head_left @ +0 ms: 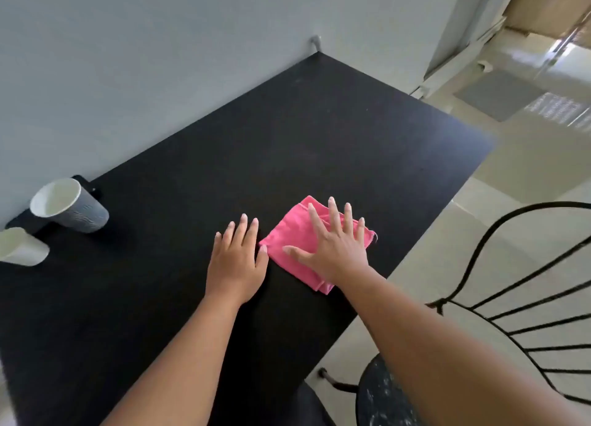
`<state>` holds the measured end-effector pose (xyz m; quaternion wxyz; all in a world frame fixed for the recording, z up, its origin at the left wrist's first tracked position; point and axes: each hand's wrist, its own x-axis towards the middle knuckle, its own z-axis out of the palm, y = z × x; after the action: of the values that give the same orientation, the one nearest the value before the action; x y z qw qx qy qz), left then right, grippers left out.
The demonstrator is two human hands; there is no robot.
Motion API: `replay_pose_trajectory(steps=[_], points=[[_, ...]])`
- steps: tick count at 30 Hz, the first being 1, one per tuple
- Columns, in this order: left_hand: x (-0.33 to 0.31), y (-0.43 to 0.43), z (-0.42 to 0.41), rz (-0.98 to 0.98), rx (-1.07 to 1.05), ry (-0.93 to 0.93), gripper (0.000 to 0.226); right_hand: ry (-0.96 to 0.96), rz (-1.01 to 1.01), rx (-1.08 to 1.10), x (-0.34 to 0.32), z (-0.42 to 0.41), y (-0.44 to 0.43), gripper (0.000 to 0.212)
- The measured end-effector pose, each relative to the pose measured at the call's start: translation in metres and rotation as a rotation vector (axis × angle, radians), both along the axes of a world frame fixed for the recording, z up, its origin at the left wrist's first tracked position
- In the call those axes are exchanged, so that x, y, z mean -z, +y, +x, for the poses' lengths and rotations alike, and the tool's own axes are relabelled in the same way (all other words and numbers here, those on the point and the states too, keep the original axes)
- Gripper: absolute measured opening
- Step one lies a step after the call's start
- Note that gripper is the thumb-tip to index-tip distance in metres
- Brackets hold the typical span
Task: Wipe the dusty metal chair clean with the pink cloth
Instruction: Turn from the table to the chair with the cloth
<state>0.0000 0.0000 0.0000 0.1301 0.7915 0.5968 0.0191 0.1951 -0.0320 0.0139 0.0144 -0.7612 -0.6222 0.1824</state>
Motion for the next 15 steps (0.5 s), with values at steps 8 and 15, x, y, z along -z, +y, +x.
replay_pose_trajectory(steps=[8,15], points=[[0.010,0.004,-0.001,0.080,0.055,0.032,0.068,-0.085,0.082,-0.089,0.017,-0.002,-0.002,0.075],[0.004,0.004,0.012,0.075,0.099,-0.019,0.067,0.055,0.206,-0.152,0.017,0.022,-0.028,0.047]])
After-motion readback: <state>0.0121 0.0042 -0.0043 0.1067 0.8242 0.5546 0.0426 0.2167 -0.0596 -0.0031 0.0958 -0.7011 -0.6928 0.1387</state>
